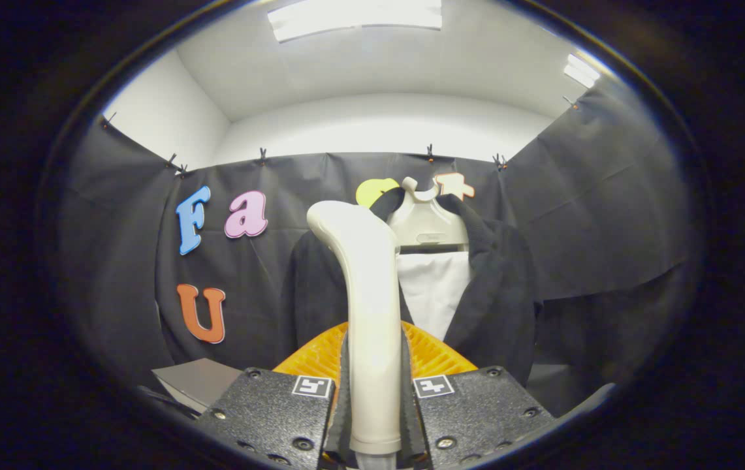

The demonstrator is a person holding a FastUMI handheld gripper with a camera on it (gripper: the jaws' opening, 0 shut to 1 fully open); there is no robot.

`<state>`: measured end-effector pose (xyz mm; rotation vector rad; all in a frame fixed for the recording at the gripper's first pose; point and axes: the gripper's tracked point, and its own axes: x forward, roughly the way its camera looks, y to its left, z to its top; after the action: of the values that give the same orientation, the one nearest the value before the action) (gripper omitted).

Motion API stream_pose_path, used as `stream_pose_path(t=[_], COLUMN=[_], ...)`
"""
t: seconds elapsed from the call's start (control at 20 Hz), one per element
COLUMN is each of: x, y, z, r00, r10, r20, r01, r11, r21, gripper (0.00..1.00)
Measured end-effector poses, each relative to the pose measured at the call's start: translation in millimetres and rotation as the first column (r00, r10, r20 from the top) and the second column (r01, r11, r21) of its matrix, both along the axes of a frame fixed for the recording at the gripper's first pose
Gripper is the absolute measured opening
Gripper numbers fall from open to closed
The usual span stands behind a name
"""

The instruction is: Iron the clothes twice with a garment steamer, once on the left side and once on the right side.

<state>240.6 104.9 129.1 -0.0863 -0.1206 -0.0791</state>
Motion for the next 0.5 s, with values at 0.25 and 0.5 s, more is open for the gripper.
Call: stream_pose_path(t=[0.25, 0.5], x=[9, 2], y=[-11, -19], z=[-30, -48], r00=[0.998, 0.994], r10=[-0.006, -0.020], r20=[-0.065, -0.110], r01=[0.006, 0.020], r11=[1.000, 1.000], r21=[-0.005, -0.007], gripper=[0.32, 0.32])
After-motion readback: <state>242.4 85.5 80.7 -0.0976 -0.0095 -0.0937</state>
